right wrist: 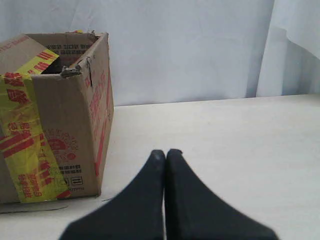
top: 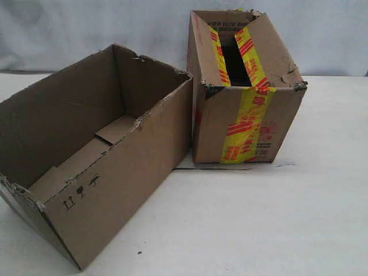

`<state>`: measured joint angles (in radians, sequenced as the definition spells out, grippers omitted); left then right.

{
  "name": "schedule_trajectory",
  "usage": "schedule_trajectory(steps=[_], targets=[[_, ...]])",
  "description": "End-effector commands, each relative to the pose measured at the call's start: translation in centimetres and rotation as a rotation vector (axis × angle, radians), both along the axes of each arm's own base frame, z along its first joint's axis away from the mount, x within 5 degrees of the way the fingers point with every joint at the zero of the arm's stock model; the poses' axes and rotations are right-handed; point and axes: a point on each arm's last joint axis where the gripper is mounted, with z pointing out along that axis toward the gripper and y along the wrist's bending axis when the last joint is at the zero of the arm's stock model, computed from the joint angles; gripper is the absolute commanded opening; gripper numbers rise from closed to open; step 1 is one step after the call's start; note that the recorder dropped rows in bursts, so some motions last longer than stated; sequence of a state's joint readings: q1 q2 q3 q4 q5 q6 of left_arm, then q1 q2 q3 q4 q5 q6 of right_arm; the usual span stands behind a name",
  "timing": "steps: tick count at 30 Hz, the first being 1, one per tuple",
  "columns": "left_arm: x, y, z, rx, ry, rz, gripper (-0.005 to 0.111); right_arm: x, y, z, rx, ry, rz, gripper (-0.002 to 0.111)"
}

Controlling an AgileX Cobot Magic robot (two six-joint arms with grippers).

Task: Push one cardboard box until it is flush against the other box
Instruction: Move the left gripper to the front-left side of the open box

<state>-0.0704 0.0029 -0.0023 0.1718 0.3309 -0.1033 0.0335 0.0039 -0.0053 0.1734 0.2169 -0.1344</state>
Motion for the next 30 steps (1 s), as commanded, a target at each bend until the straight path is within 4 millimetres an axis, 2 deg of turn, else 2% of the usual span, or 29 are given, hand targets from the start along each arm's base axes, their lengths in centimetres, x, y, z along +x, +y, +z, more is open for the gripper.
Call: schedule_trajectory(steps=[1, 5, 8, 12, 20, 25, 30], targets=[[0.2, -0.2, 1.3, -0.018, -0.155, -0.022, 0.000, 0.0, 0.0, -0.1, 0.004, -0.001, -0.008, 0.000], [0.1, -0.5, 3.3, -0.226, -0.364, -0.039, 0.000, 0.0, 0.0, -0.1, 0.004, -0.001, -0.008, 0.000], [0.1, -0.3, 3.9, -0.340, -0.421, -0.029, 0.000, 0.0, 0.0, -0.1, 0.004, -0.001, -0.008, 0.000], [0.1, -0.6, 3.4, -0.298, -0.253, -0.031, 0.000, 0.0, 0.0, -0.1, 0.004, -0.001, -0.008, 0.000], [3.4, -0.8, 0.5, -0.257, 0.186, 0.023, 0.000, 0.0, 0.0, -0.1, 0.004, -0.001, -0.008, 0.000], [4.8, -1.4, -0.2, -0.225, 0.331, -0.011, 0.000, 0.0, 0.0, -0.1, 0.004, -0.001, -0.008, 0.000], [5.6, -2.9, -0.7, -0.196, 0.363, -0.131, 0.000, 0.0, 0.0, -0.1, 0.004, -0.001, -0.008, 0.000]])
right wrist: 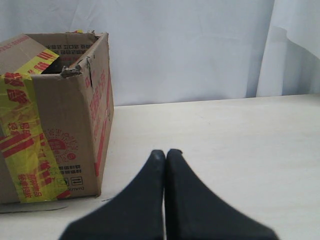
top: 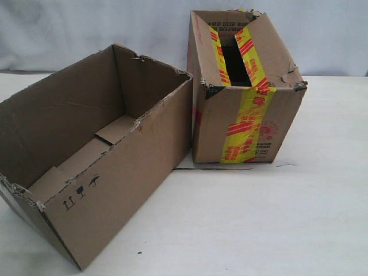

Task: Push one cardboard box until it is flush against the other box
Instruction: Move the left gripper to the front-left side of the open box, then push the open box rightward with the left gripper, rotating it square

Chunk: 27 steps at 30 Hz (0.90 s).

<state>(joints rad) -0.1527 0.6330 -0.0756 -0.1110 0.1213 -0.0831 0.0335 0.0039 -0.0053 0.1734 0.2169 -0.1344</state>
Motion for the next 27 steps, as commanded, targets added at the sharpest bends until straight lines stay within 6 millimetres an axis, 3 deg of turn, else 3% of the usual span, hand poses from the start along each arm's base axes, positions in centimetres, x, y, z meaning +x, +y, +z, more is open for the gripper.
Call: schedule_trajectory(steps=[1, 11, 16, 21, 27], targets=[[0.9, -1.5, 0.0, 0.005, -0.024, -0.118, 0.000, 0.0, 0.0, -0.1, 0.004, -0.001, -0.008, 0.000], [2.2, -4.5, -0.6, -0.047, -0.061, -0.263, 0.000, 0.0, 0.0, -0.1, 0.004, -0.001, -0.008, 0.000], [3.4, -6.2, 0.4, -0.057, -0.065, -0.315, 0.000, 0.0, 0.0, -0.1, 0.004, -0.001, -0.008, 0.000], [5.8, -7.9, 1.2, -0.032, -0.056, -0.348, 0.000, 0.0, 0.0, -0.1, 0.004, -0.001, -0.008, 0.000], [10.2, -10.6, 1.3, 0.015, -0.042, -0.372, 0.000, 0.0, 0.0, -0.1, 0.004, -0.001, -0.008, 0.000]])
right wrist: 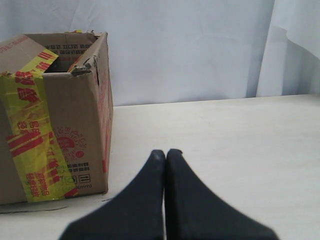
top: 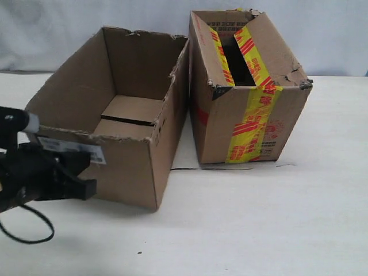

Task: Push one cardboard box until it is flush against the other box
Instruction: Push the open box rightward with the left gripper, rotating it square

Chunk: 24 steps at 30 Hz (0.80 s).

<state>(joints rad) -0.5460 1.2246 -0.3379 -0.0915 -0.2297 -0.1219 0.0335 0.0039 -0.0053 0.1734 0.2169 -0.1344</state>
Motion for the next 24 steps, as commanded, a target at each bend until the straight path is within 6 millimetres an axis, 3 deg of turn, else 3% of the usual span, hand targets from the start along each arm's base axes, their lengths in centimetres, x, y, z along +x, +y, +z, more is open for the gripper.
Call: schedule_trajectory(steps=[1, 13, 24], targets=[[3.5, -2.2, -0.1, 0.023, -0.023, -0.023, 0.000, 0.0, 0.0, -0.1, 0.004, -0.001, -0.008, 0.000], [9.3, -5.9, -0.9, 0.051, -0.019, -0.051, 0.000, 0.0, 0.0, -0.1, 0.004, -0.001, -0.008, 0.000], [9.0, -6.7, -0.6, 0.100, -0.020, -0.118, 0.000, 0.0, 0.0, -0.1, 0.004, -0.001, -0.008, 0.000]])
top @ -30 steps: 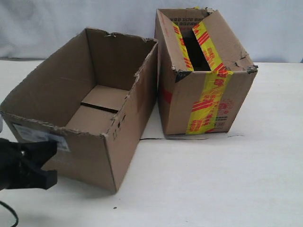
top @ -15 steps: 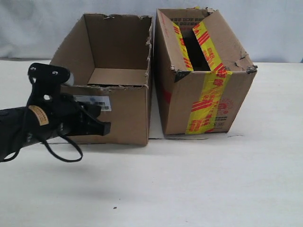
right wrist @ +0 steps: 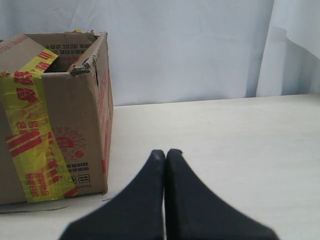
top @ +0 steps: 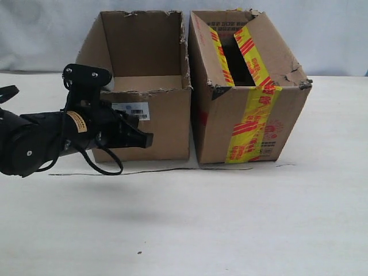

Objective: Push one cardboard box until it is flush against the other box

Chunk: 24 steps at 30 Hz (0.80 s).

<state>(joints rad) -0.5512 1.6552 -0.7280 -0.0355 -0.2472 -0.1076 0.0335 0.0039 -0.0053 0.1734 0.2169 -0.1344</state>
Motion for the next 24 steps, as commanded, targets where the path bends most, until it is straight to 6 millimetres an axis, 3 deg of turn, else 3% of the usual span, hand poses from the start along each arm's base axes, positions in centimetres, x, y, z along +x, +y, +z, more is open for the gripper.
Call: schedule_trajectory(steps=[1, 5, 10, 17, 24], targets=[[-1.0, -0.7, 0.7, 0.061, -0.032, -0.098, 0.000, 0.0, 0.0, -0.1, 0.004, -0.001, -0.008, 0.000], [-3.8, -0.1, 3.4, 0.051, -0.126, -0.168, 0.000, 0.0, 0.0, -0.1, 0.004, -0.001, -0.008, 0.000], [-8.4, 3.2, 5.4, 0.037, -0.268, -0.199, 0.000, 0.0, 0.0, -0.1, 0.004, -0.001, -0.008, 0.000], [-15.0, 7.8, 5.0, 0.019, -0.416, -0.208, 0.000, 0.0, 0.0, -0.1, 0.004, -0.001, -0.008, 0.000], [-18.7, 10.7, 3.7, 0.112, -0.408, -0.213, 0.000, 0.0, 0.0, -0.1, 0.004, -0.001, -0.008, 0.000]])
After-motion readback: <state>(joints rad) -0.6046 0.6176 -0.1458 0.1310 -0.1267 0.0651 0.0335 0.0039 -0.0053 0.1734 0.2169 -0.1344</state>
